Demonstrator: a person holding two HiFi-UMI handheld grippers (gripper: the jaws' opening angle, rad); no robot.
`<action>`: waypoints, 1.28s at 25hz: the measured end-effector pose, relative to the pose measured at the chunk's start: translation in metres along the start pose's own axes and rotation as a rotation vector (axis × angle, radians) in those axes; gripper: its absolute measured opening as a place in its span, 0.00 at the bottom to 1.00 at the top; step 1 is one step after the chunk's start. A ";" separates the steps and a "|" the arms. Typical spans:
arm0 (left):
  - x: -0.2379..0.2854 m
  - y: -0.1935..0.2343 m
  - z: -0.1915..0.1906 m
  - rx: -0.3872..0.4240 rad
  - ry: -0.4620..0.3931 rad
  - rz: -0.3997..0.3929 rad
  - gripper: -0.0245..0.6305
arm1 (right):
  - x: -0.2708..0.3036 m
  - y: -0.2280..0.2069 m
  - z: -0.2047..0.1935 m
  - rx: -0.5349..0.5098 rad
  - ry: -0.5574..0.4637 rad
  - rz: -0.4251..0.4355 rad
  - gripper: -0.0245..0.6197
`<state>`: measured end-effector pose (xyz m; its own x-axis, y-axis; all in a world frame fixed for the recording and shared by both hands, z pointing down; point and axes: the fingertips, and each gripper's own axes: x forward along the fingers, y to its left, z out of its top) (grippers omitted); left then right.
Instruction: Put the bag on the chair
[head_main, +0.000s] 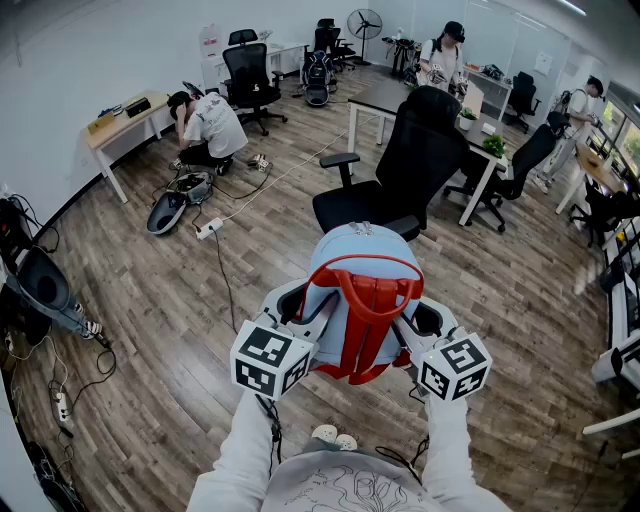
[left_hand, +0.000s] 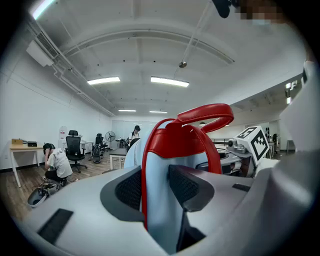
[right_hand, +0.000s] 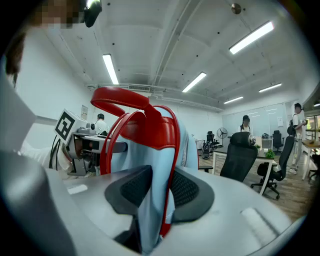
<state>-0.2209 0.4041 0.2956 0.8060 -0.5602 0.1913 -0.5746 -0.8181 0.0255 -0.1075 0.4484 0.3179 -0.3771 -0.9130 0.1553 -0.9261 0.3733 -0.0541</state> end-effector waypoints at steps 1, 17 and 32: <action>0.002 0.001 0.001 0.000 0.000 -0.001 0.27 | 0.002 -0.001 0.001 0.001 0.000 -0.001 0.23; 0.026 0.029 -0.004 -0.001 0.007 -0.027 0.27 | 0.032 -0.016 -0.004 0.015 0.013 -0.027 0.24; 0.088 0.082 -0.012 -0.021 0.045 -0.022 0.27 | 0.100 -0.064 -0.010 0.055 0.035 -0.017 0.25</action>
<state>-0.1993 0.2890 0.3259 0.8116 -0.5349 0.2348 -0.5597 -0.8271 0.0503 -0.0862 0.3346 0.3467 -0.3619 -0.9124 0.1913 -0.9317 0.3474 -0.1056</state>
